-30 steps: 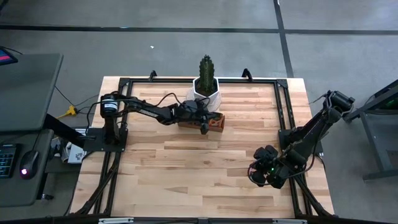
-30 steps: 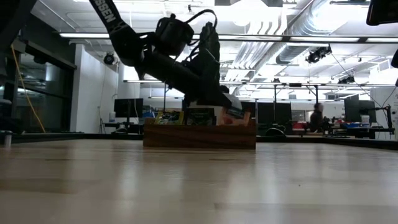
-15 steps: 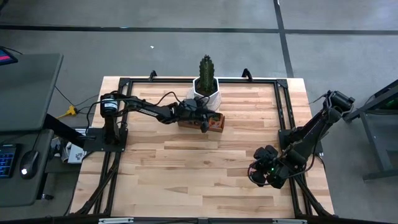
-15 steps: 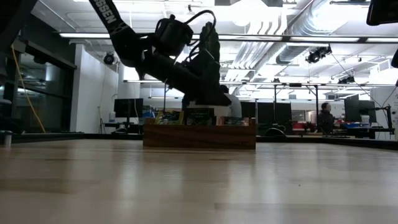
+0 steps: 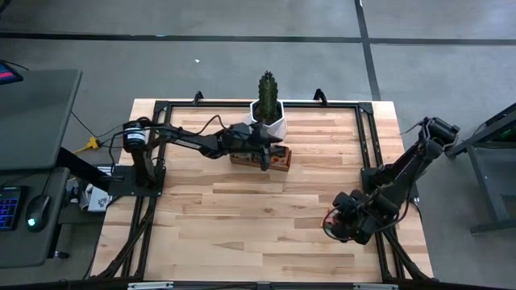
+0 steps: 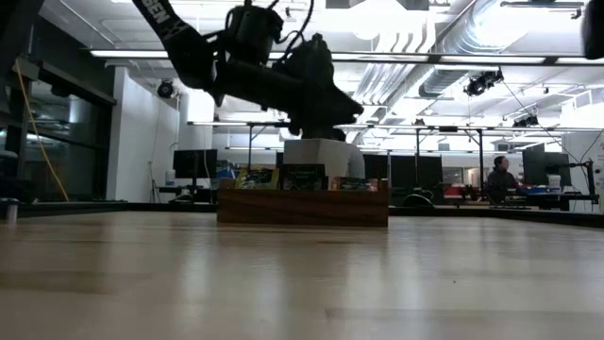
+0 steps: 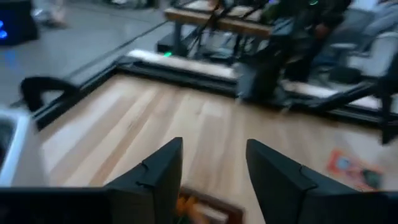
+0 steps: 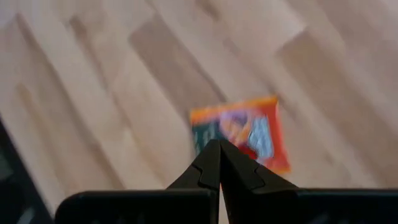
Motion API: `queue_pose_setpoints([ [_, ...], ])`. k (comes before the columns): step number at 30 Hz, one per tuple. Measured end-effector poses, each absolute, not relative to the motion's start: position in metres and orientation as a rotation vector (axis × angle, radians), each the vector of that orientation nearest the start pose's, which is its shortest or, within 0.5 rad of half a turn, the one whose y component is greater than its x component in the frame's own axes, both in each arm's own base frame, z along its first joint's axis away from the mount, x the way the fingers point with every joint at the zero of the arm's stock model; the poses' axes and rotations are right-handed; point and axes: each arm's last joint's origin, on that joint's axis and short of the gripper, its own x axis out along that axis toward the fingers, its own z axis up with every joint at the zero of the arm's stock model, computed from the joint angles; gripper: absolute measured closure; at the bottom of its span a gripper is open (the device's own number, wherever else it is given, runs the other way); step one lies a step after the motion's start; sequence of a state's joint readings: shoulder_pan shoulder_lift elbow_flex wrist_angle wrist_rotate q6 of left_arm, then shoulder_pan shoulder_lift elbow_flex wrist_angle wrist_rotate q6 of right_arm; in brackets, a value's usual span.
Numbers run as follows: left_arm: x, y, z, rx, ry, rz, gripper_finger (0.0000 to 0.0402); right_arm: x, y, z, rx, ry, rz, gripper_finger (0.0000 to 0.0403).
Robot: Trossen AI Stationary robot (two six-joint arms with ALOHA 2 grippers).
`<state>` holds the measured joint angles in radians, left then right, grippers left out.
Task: Pick & Place Tea
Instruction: Put the orange tea bag into the right section of the wooden organizer
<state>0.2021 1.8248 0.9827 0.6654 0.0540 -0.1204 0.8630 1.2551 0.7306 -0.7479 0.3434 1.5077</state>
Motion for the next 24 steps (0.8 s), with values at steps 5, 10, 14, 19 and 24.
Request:
queue_pose_setpoints([
  [5,0.38,0.058,0.211,-0.163,0.15,0.02,0.0285,0.135,0.157,0.192,0.645,1.149,-0.379,0.0403],
  [10,0.384,0.026,0.21,-0.21,0.174,-0.096,0.0382,0.132,0.156,0.191,0.692,1.139,-0.453,0.0403],
  [14,0.384,-0.004,0.208,-0.226,0.204,-0.126,0.0388,0.133,0.155,0.181,0.79,1.16,-0.476,0.0403],
  [19,0.383,-0.035,0.205,-0.213,0.23,-0.134,0.0399,0.132,0.153,0.16,0.905,1.144,-0.468,0.0403],
  [24,0.379,-0.062,0.204,-0.227,0.245,-0.148,0.04,0.13,0.147,0.153,0.93,1.145,-0.529,0.0403],
])
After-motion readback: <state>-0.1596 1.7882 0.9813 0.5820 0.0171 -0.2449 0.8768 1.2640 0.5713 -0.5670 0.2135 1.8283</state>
